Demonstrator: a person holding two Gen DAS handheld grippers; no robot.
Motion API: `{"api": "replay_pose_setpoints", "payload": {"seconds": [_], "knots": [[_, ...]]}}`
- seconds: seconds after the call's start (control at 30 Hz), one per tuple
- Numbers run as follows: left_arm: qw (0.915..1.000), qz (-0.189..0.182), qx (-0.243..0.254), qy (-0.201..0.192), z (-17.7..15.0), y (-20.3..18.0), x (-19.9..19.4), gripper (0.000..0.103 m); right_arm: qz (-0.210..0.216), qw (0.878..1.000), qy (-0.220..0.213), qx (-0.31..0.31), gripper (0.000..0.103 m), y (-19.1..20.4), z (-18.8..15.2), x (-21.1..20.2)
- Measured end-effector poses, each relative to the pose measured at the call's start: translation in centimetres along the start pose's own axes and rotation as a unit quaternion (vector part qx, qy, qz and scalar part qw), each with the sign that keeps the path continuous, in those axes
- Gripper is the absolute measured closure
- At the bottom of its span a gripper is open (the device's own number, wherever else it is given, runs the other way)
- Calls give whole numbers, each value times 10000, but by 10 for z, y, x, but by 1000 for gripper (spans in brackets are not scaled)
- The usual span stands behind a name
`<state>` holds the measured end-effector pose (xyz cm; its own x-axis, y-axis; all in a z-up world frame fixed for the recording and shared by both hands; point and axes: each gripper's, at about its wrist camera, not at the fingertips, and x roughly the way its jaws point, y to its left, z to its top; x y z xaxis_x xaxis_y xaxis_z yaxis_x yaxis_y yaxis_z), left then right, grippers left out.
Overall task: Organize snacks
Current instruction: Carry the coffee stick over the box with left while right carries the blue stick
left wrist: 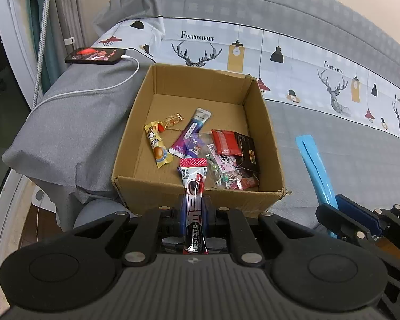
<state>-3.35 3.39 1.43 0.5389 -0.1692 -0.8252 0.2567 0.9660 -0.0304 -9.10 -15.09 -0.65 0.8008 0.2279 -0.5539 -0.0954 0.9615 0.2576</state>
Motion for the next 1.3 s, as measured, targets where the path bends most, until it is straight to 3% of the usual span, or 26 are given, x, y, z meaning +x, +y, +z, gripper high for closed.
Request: {"api": "replay_pose_setpoints", "payload": {"seconds": [0.4, 0.8, 1.3], "knots": [[10000, 47, -79, -20, 15, 10, 11, 91, 15, 9998, 207, -28, 85, -2, 2, 17], [9996, 115, -109, -253, 62, 22, 30, 91, -20, 9995, 330, 17, 85, -10, 20, 50], [9997, 198, 16, -116, 109, 24, 95, 91, -4, 9982, 578, 139, 85, -27, 43, 127]]}}
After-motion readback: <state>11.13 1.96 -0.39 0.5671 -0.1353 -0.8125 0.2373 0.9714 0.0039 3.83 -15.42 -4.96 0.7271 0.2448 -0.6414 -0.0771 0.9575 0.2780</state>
